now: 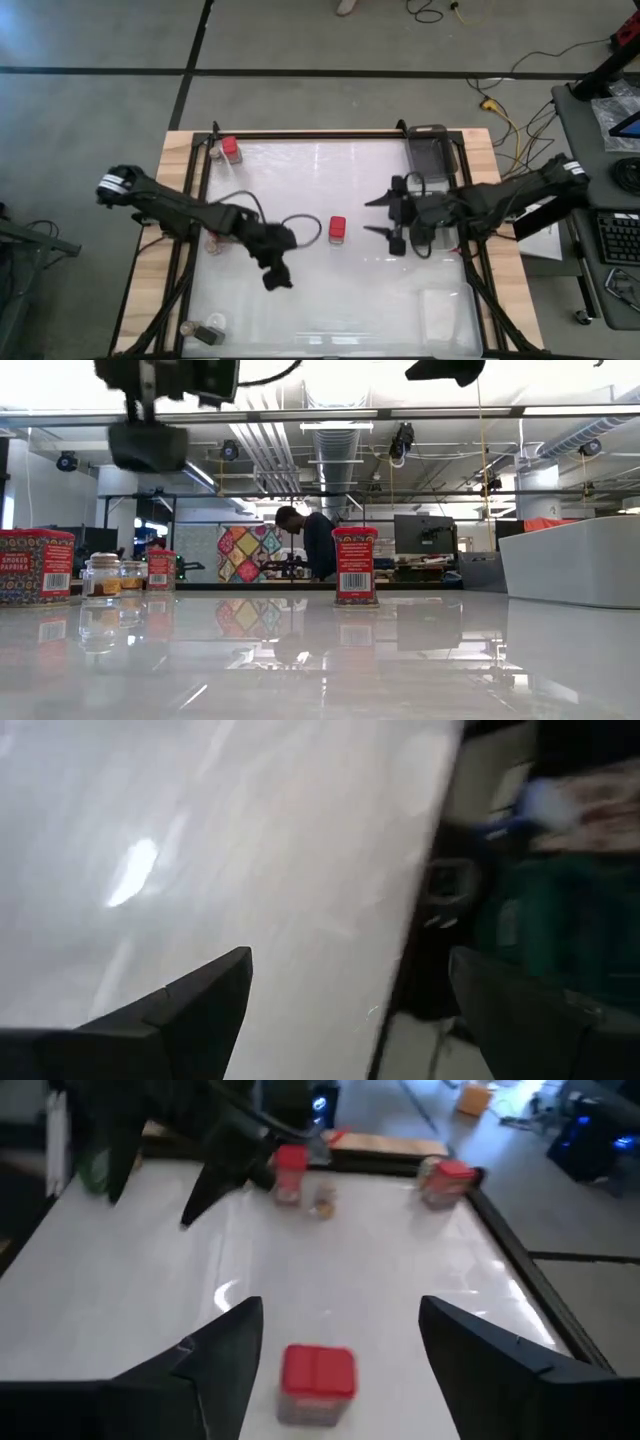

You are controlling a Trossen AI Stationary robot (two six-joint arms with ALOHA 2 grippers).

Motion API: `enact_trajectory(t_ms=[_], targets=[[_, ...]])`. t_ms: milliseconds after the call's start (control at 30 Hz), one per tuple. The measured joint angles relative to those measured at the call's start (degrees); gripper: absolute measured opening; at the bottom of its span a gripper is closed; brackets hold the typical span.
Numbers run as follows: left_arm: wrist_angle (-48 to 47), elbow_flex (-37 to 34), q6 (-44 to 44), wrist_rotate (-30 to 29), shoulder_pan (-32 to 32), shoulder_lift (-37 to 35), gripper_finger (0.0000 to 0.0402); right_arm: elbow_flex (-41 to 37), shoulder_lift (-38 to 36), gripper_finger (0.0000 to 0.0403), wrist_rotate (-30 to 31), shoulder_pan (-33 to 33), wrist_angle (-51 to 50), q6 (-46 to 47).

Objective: Sort spices by type
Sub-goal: Put the green seasoning can into the gray bin

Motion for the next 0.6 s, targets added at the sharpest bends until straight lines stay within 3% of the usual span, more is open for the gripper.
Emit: enact_trajectory(t_ms=[167, 367, 600], targets=[[-13.8, 7.6, -5.1, -3.9, -6.9, 4.3, 0.0323, 0.2, 3.3, 0.027, 0.0, 4.4, 2.1, -2.6], [-25.1, 10.6, -21.4, -2.5, -13.3, 6.0, 0.0323, 0.9, 5.2, 0.0279, 0.0, 9.2, 3.2, -4.0], [-28.4, 13.0, -41.4, -0.6, -21.5, 4.7, 0.0323, -1.1, 7.4, 0.0307, 0.0, 13.9, 3.1, -2.6]])
